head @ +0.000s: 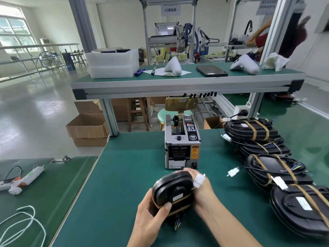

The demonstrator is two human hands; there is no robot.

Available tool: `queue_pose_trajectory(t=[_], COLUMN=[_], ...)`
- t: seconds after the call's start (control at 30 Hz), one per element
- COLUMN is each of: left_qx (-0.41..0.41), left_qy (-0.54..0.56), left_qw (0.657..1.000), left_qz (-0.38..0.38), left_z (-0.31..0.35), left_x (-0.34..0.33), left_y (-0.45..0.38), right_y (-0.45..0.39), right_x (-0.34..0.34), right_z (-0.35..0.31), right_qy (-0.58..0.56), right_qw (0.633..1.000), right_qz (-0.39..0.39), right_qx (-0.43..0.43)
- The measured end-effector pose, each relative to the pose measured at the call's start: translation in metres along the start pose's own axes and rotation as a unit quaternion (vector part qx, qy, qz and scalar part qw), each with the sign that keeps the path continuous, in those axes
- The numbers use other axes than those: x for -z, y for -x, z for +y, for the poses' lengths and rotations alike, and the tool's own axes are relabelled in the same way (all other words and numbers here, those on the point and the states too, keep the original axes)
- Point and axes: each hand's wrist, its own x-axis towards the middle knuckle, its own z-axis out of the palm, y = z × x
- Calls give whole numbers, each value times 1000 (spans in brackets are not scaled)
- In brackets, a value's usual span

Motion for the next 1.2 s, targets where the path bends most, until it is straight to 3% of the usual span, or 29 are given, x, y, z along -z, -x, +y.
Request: queue_pose_trajectory(t=[0.17, 0.23, 0.3, 0.43, 0.57, 0.63, 0.7, 0.8, 0.83, 1.0, 1.2], left_qx=[-11, -25, 13, 22, -8, -29, -36, -46, -53, -55, -64], left_qy=[-60, -111, -123, -137, -148, -162, -167, -168, -166, -157, -158], left_qw=[998, 990, 986, 985, 983, 981, 981, 981, 981, 982, 982], left_qz=[-31, -82, -114, -98, -109, -106, -88, -86, -87, -85, -87], left_z=[8, 8, 10, 8, 9, 8, 6, 4, 3, 1, 1], left_x=[-3, -5, -7, -8, -8, -10, -10, -9, -9, -9, -11], left_y=[1, 1, 1, 1, 2, 3, 2, 2, 2, 2, 4], right_y=[20, 26, 31, 31, 24, 24, 25, 32, 35, 48, 69], right_x=[-2, -1, -4, -4, -3, -4, -2, 10, 18, 51, 43], right_z=[-24, -30, -29, -17, -6, -5, -6, -19, -25, -26, -4], right_qy=[150, 306, 428, 509, 598, 610, 579, 424, 385, 376, 395], right_qw=[981, 928, 862, 796, 696, 680, 709, 820, 837, 874, 877], right_qz=[21, 52, 72, 102, 150, 151, 132, 90, 92, 85, 57], right_qx=[123, 208, 264, 312, 369, 379, 380, 374, 379, 297, 268])
